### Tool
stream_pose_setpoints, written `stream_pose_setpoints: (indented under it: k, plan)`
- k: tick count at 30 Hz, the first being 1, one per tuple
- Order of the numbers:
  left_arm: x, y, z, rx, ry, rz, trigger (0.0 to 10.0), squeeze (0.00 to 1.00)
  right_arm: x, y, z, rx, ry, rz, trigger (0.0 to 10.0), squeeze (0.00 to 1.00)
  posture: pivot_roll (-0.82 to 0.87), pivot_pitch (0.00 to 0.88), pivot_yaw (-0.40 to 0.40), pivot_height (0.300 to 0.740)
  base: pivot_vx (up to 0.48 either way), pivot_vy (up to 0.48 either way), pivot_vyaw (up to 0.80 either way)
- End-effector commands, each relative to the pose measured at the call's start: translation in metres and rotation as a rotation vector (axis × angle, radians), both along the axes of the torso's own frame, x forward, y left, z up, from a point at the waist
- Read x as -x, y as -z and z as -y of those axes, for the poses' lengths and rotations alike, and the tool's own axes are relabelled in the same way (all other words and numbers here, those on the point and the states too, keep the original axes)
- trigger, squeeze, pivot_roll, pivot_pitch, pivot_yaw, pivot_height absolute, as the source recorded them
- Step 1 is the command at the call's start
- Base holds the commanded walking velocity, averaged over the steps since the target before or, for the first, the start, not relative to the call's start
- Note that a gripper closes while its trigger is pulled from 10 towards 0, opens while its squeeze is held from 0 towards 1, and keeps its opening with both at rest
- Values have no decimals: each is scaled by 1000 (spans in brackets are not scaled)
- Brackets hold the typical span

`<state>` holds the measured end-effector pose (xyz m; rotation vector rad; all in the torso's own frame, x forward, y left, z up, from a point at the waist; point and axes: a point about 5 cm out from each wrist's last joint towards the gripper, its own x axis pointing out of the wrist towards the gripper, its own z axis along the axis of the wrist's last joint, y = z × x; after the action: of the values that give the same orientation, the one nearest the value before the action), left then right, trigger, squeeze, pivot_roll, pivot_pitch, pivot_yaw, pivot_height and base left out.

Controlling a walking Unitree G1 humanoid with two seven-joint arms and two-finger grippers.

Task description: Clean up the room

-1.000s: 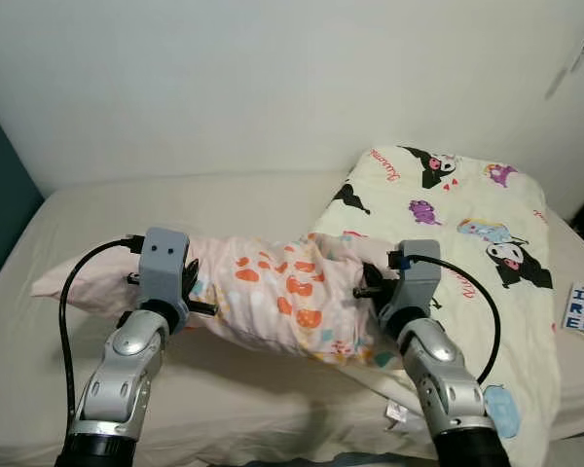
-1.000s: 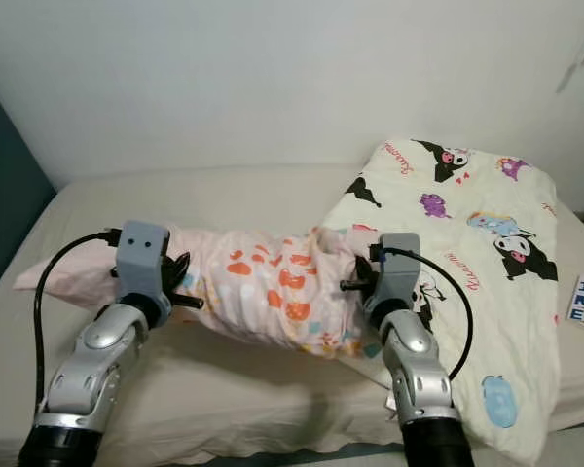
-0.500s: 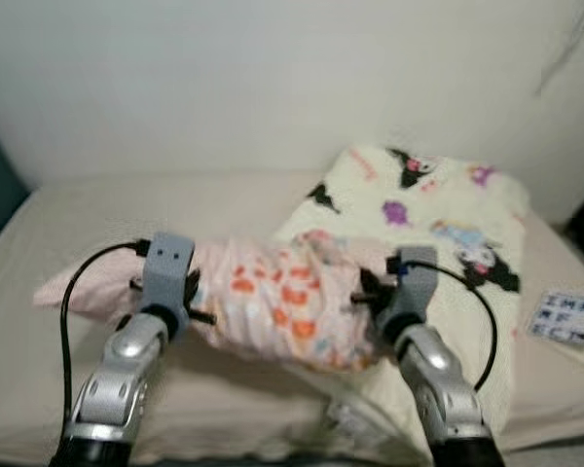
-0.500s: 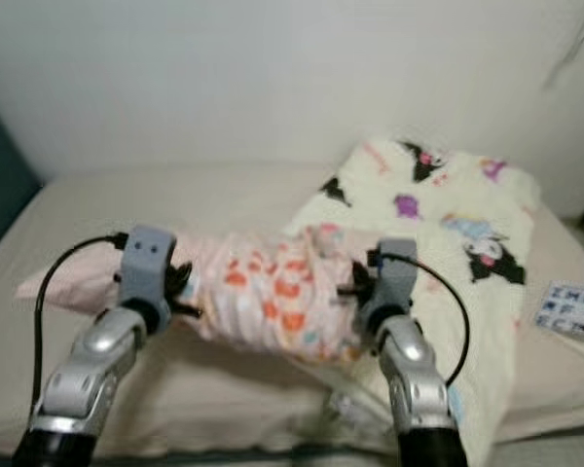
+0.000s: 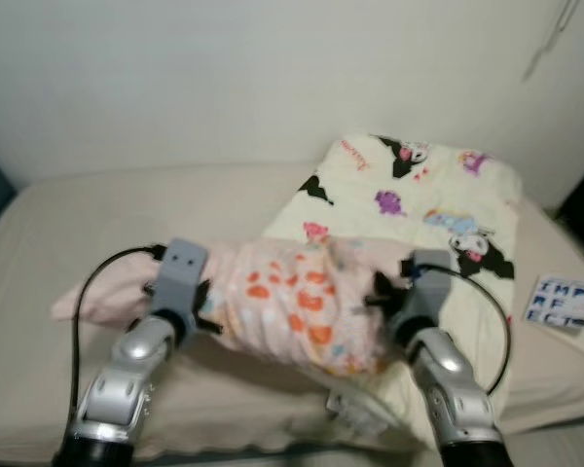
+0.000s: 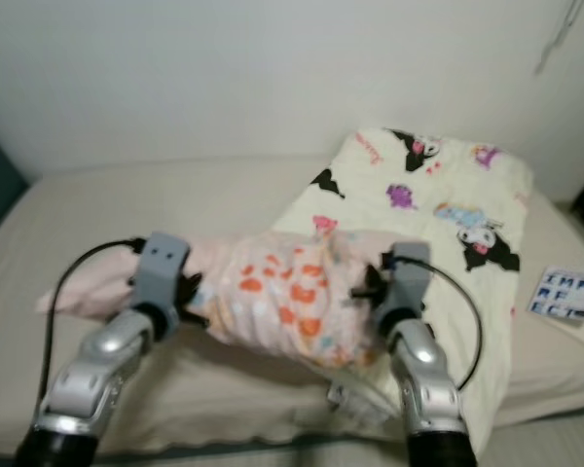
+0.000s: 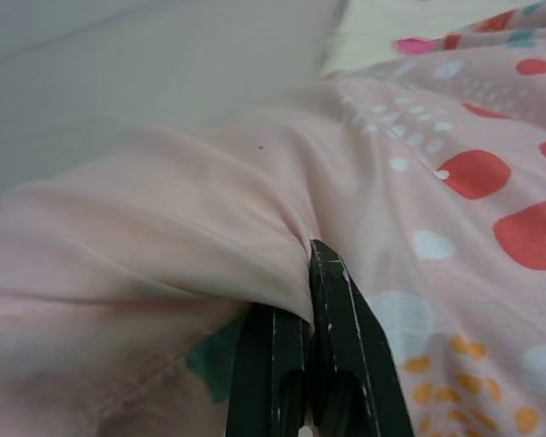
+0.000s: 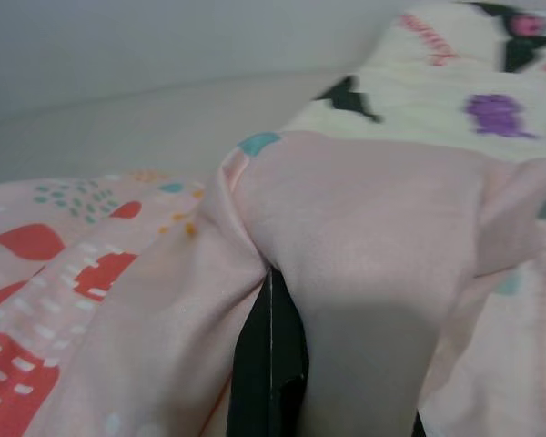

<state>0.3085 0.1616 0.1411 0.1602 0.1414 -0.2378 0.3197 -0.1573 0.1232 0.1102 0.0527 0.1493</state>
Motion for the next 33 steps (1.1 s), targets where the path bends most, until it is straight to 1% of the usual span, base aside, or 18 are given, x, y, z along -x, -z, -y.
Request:
stream_pose_setpoints:
  k: [1,5,6,10,13,16,23,25,26,29,31,33]
  plan:
    - [0,-6,8,18,19,57,10000,0,0,-5,-5,-7,-27,31,10000,0,12,141,10,740,0,0,0]
    - [0,-5,5,23,-9,64,10000,0,-1,-7,-5,-3,-26,40,10000,0,6,137,7,740,0,0,0]
    - [-1,-4,1,23,-42,65,10000,0,-2,-10,-6,7,-23,58,10000,0,4,133,2,740,0,0,0]
    - [-1,-4,-2,16,-73,71,10000,0,-4,-13,-5,16,-18,77,10000,0,1,131,-2,740,0,0,0]
    - [-3,-8,-7,31,-106,97,10000,0,-6,-16,-4,30,-13,92,10000,0,1,129,-3,740,0,0,0]
    - [-3,-8,-10,36,-128,95,10000,0,-9,-18,-1,65,11,107,10000,0,-2,125,-5,740,0,0,0]
    - [-4,-5,-10,33,-132,87,10000,0,-10,-19,1,71,15,107,10000,0,-8,123,-1,740,0,0,0]
    - [-3,-4,-9,32,-129,83,10000,0,-10,-19,1,81,11,107,10000,0,-10,123,-1,740,0,0,0]
    - [-3,-2,-8,18,-127,74,10000,0,-9,-18,0,88,8,104,10000,0,-9,123,0,740,0,0,0]
    - [-3,0,-5,21,-121,68,10000,0,-9,-15,-1,100,4,99,10000,0,-8,123,-1,740,0,0,0]
    - [-3,0,-5,20,-121,67,10000,0,-8,-14,-2,104,-4,96,10000,0,-8,123,-1,740,0,0,800]
    - [-3,0,-4,17,-121,66,10000,0,-7,-13,-3,133,-10,88,10000,0,-9,123,-1,740,0,0,800]
